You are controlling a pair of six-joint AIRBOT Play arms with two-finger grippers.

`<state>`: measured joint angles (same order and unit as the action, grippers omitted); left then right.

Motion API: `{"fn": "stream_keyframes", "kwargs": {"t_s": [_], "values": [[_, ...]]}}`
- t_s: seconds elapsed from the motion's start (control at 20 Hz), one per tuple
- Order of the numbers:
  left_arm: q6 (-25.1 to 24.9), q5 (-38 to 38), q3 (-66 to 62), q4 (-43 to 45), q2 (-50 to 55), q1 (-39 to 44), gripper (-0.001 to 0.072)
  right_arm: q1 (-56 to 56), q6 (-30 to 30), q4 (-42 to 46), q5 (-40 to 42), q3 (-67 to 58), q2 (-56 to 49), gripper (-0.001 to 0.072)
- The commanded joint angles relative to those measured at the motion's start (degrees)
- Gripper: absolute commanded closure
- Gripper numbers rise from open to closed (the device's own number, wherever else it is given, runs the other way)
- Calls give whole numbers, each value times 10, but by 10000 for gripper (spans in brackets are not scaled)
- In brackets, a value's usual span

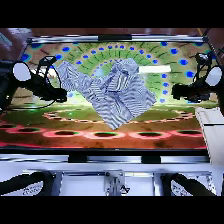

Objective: Fold the shirts.

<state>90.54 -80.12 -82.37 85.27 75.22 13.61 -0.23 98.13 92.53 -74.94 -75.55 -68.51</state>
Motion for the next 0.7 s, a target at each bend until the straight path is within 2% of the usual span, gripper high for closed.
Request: {"fn": "stream_keyframes", "kwargs": {"t_s": [0.0, 0.65], "values": [[0, 0, 0, 0, 0, -1, 223, 0, 0, 0, 0, 0, 0, 144], [0, 0, 0, 0, 0, -1, 223, 0, 0, 0, 7, 0, 0, 144]]}}
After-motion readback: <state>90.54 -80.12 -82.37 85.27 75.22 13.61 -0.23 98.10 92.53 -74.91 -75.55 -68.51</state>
